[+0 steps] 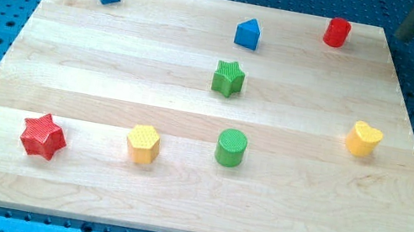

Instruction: Move the green star to the center left

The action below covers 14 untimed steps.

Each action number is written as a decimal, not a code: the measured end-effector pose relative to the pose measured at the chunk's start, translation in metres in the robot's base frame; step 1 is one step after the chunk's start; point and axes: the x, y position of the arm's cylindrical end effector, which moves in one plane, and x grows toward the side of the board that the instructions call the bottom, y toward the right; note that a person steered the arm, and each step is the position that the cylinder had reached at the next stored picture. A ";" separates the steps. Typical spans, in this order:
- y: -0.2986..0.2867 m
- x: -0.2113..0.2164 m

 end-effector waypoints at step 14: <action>-0.378 0.227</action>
